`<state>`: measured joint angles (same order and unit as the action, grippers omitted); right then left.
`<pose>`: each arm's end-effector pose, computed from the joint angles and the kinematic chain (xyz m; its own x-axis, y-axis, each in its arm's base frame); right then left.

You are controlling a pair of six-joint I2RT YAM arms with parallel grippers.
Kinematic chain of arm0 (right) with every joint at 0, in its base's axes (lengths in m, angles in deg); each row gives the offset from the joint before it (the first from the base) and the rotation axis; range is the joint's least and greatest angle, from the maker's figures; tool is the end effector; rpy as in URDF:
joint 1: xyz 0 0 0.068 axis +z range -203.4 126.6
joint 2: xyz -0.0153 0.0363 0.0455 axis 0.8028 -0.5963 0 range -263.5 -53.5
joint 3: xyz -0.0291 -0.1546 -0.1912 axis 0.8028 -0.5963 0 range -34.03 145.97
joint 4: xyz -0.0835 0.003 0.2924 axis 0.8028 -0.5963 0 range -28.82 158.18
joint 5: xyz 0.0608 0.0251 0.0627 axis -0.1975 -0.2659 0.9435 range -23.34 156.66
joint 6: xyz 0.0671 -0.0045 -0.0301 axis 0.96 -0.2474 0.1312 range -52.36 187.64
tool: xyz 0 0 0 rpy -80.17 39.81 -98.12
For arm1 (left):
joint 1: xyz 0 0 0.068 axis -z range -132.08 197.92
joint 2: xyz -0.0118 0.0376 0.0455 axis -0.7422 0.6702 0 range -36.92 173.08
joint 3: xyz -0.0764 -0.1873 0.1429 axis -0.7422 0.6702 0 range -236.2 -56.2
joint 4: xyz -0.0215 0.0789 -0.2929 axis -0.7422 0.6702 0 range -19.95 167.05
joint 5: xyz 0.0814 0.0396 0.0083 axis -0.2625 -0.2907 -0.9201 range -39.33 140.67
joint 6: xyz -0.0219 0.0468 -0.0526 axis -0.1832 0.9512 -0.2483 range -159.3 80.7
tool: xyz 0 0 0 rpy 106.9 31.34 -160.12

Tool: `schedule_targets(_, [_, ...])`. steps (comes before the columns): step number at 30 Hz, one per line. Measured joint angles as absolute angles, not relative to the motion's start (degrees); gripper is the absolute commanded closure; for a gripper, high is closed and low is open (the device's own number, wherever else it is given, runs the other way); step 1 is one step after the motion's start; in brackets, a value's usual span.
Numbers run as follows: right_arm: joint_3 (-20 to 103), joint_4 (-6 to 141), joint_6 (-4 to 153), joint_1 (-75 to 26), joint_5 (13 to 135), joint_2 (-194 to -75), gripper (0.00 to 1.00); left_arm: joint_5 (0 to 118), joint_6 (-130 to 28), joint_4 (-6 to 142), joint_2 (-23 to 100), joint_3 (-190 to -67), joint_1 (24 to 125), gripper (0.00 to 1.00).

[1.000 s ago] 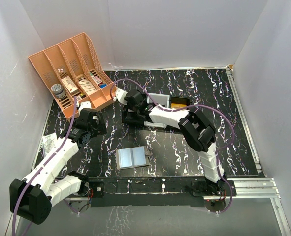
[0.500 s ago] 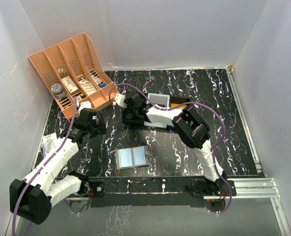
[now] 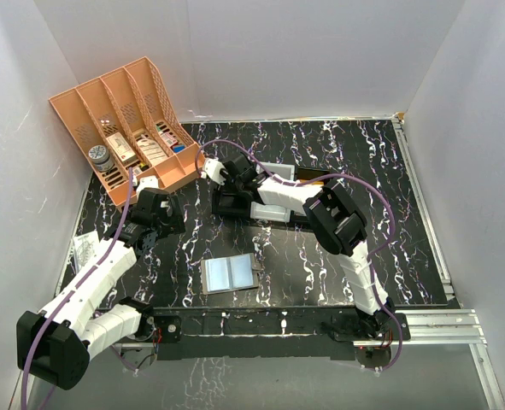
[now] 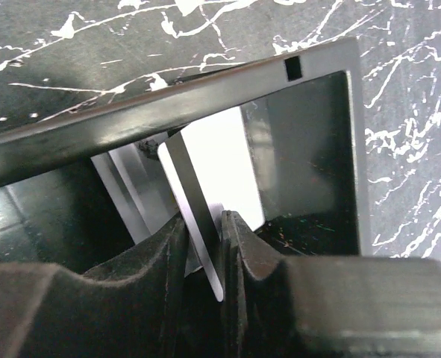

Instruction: Take the credit cards out of the card holder

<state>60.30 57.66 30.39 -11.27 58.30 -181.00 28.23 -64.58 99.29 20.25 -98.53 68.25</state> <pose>0.4050 0.3542 0.1005 -0.0534 -0.8557 -0.5147 -0.7764 0.3597 -0.5175 0.2715 -0.0755 0.2061 -0.6171 -0.1923 -0.7630 -0.2206 0.9731 -0.0668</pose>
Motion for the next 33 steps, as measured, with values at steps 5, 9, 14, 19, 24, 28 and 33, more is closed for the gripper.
schedule_targets(5, [60.36, 56.0, 32.42, -11.27, 60.34, -180.98, 0.72, 28.65, -64.42, 99.29, 20.25, -98.53, 68.25, 0.01])
schedule_targets(9, [60.36, 55.51, 34.13, -11.25, 61.76, -180.61, 0.68, 28.85, -64.38, 99.29, 20.25, -98.53, 68.25, 0.01])
schedule_targets(14, [60.36, 55.03, 37.67, -11.27, 63.68, -179.47, 0.67, 29.11, -64.38, 99.27, 20.25, -98.53, 68.25, 0.01])
schedule_targets(19, [60.36, 56.21, 43.81, -11.29, 65.04, -178.14, 0.7, 29.41, -64.38, 99.27, 20.25, -98.53, 68.25, 0.01])
schedule_targets(24, [60.36, 56.41, 54.21, -11.47, 67.83, -177.59, 0.82, 29.74, -64.38, 99.27, 20.25, -98.53, 68.25, 0.01])
schedule_targets(28, [60.36, 55.86, 63.46, -11.51, 69.84, -177.61, 0.86, 29.94, -64.38, 99.24, 20.25, -98.53, 68.25, 0.01])
schedule_targets(33, [60.51, 53.9, 71.22, -11.51, 69.36, -177.9, 0.88, 30.16, -64.38, 99.24, 20.25, -98.53, 68.25, 0.01])
